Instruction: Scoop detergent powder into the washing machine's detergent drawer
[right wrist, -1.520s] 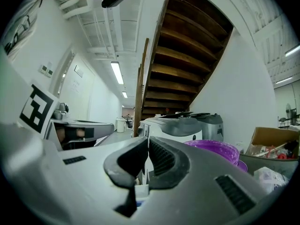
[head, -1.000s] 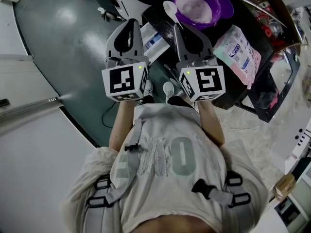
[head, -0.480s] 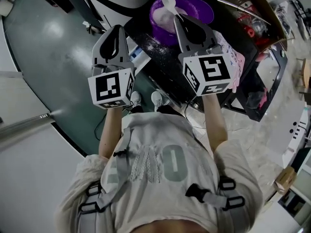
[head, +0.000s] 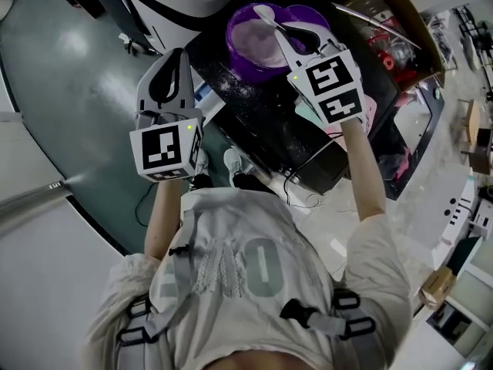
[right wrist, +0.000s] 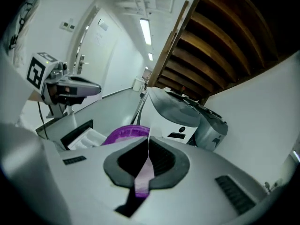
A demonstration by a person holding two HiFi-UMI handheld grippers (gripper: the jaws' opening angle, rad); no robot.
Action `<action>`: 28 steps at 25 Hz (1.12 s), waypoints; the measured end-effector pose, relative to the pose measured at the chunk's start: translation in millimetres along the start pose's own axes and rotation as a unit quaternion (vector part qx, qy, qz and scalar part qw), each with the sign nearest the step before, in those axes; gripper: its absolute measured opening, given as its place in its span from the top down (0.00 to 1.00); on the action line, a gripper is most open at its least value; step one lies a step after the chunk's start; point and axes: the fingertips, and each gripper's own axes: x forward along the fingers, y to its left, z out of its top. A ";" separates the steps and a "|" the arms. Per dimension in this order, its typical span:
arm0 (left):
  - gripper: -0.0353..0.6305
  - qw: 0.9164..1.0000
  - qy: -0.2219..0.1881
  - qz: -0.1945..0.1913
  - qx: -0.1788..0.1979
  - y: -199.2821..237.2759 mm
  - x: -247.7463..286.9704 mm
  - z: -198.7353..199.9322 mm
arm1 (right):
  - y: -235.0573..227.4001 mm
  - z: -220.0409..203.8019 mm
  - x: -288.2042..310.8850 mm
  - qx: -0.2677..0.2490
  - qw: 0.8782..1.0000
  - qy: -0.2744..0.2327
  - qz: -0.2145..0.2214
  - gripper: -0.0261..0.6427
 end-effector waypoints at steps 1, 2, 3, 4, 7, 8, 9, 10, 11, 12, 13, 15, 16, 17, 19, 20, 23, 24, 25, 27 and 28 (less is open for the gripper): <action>0.92 1.000 0.003 0.002 -0.001 1.2 0.8 -2.7 | -0.1 -4.2 4.2 -0.015 1.000 0.015 0.007 0.95; 0.92 1.000 0.006 0.003 -0.001 2.6 1.4 -5.5 | 0.2 -8.4 8.3 -0.029 0.999 0.029 0.015 0.95; 0.92 1.000 0.009 0.004 -0.001 4.2 2.0 -8.1 | 0.7 -12.4 12.4 -0.042 0.998 0.044 0.023 0.95; 0.92 1.000 0.012 0.005 -0.001 5.8 2.7 -10.5 | 1.1 -16.2 16.4 -0.054 0.996 0.058 0.031 0.95; 0.92 1.000 0.016 0.010 -0.002 10.1 5.3 -15.9 | 2.1 -25.8 28.8 -0.088 0.990 0.096 0.054 0.95; 0.92 1.000 0.017 0.012 -0.003 11.2 5.6 -18.0 | 3.5 -29.3 32.6 -0.099 0.987 0.107 0.061 0.95; 0.92 1.000 0.019 0.014 -0.004 11.9 5.4 -20.3 | 5.9 -33.6 35.9 -0.112 0.984 0.118 0.067 0.95; 0.92 1.000 0.022 0.015 -0.006 12.4 5.1 -23.0 | 9.1 -38.8 38.7 -0.125 0.981 0.129 0.073 0.95; 0.92 1.000 0.026 0.015 -0.007 13.1 4.8 -25.5 | 12.6 -44.5 41.2 -0.138 0.977 0.141 0.080 0.95; 0.92 0.999 0.028 0.016 -0.008 14.2 4.7 -27.6 | 16.0 -49.9 43.8 -0.149 0.973 0.152 0.086 0.95; 0.92 0.999 0.030 0.016 -0.009 15.8 4.7 -29.3 | 18.9 -54.6 46.3 -0.157 0.970 0.162 0.093 0.95; 0.92 0.999 0.032 0.019 -0.009 19.9 4.9 -32.4 | 22.3 -60.5 50.5 -0.165 0.965 0.176 0.103 0.95; 0.92 0.999 0.034 0.020 -0.010 21.9 5.0 -34.2 | 22.7 -61.6 51.9 -0.167 0.964 0.180 0.105 0.95; 0.92 0.999 0.035 0.022 -0.010 23.8 5.2 -36.0 | 22.7 -61.8 52.7 -0.166 0.963 0.182 0.108 0.95; 0.92 0.999 0.037 0.024 -0.013 27.0 6.1 -39.1 | 22.2 -61.1 53.4 -0.162 0.962 0.187 0.113 0.95; 0.92 0.999 0.039 0.025 -0.014 28.3 6.6 -40.3 | 22.4 -60.7 53.7 -0.159 0.962 0.189 0.117 0.95; 0.92 0.999 0.042 0.026 -0.016 30.1 8.1 -43.4 | 27.6 -61.3 53.9 -0.148 0.960 0.196 0.133 0.95; 0.92 0.999 0.042 0.026 -0.016 30.1 8.5 -44.3 | 30.4 -61.8 53.6 -0.145 0.959 0.199 0.138 0.95; 0.92 0.999 0.043 0.025 -0.016 30.1 8.9 -44.8 | 32.9 -62.2 53.1 -0.142 0.959 0.201 0.143 0.95; 0.92 0.999 0.042 0.024 -0.017 30.1 9.3 -44.8 | 37.0 -61.7 51.4 -0.133 0.957 0.206 0.153 0.95; 0.92 0.999 0.042 0.023 -0.017 30.3 9.3 -44.5 | 38.9 -61.0 50.5 -0.128 0.957 0.208 0.159 0.95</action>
